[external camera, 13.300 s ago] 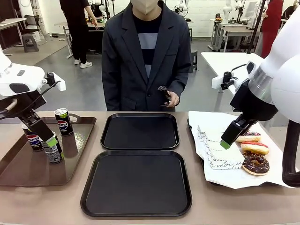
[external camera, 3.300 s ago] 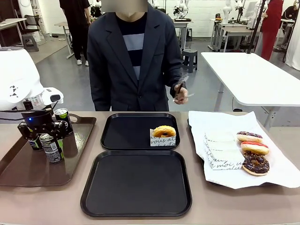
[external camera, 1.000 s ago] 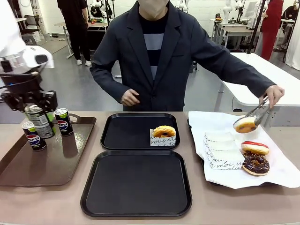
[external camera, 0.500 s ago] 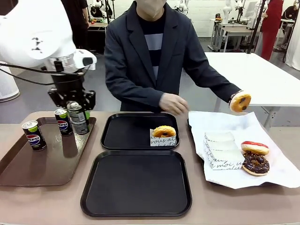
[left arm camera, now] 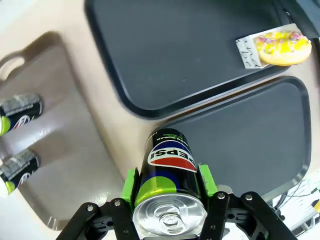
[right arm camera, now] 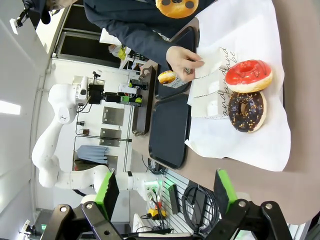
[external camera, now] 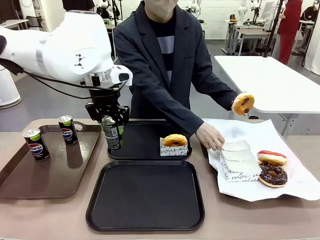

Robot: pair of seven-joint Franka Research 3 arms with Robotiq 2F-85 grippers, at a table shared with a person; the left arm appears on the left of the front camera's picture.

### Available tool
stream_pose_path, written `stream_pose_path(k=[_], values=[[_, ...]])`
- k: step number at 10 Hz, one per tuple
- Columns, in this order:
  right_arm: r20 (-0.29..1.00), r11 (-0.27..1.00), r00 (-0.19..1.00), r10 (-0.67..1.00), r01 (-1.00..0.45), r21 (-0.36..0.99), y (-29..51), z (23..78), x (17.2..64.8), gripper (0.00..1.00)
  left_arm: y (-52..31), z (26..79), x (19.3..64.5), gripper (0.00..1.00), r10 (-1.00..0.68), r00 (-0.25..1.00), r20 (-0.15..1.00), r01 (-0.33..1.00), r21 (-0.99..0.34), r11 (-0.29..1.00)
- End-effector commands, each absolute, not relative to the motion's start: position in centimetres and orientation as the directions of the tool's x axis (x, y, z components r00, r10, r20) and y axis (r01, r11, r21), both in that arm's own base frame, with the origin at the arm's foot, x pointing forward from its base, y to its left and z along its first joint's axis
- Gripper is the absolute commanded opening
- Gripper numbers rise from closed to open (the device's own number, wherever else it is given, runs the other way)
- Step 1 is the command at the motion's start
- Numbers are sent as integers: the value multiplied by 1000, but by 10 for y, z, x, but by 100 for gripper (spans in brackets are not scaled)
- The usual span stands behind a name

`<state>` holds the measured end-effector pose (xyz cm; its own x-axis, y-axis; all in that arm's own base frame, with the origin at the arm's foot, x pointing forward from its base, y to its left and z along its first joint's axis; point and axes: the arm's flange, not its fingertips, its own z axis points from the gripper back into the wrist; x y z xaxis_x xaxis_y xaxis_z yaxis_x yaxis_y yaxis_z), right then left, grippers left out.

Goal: Set up donuts and drinks on trays.
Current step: Pick up one Pepsi coke and place it on the Flat Tray.

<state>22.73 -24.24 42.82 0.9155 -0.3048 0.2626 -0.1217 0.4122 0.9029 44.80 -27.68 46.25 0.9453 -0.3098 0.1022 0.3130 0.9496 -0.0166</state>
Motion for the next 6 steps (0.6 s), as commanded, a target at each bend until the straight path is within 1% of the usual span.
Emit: stream_pose_path(k=[1, 3, 4, 5, 6], values=[[282, 401, 909, -307, -145, 905, -244, 428, 228, 100, -293, 465, 465, 58, -365, 920, 139, 368, 5, 930], [282, 401, 909, -307, -145, 905, -244, 428, 228, 100, -293, 455, 477, 58, -384, 914, 129, 386, 11, 922], [282, 401, 909, -307, -145, 905, -244, 428, 228, 100, -281, 459, 473, 58, -377, 919, 111, 381, -15, 924], [282, 401, 909, -307, -145, 905, -244, 428, 228, 100, -254, 471, 451, 58, -364, 928, 79, 365, -7, 931], [282, 401, 909, -307, -145, 905, -244, 428, 228, 100, -217, 490, 417, 58, -377, 924, 66, 379, -9, 926]])
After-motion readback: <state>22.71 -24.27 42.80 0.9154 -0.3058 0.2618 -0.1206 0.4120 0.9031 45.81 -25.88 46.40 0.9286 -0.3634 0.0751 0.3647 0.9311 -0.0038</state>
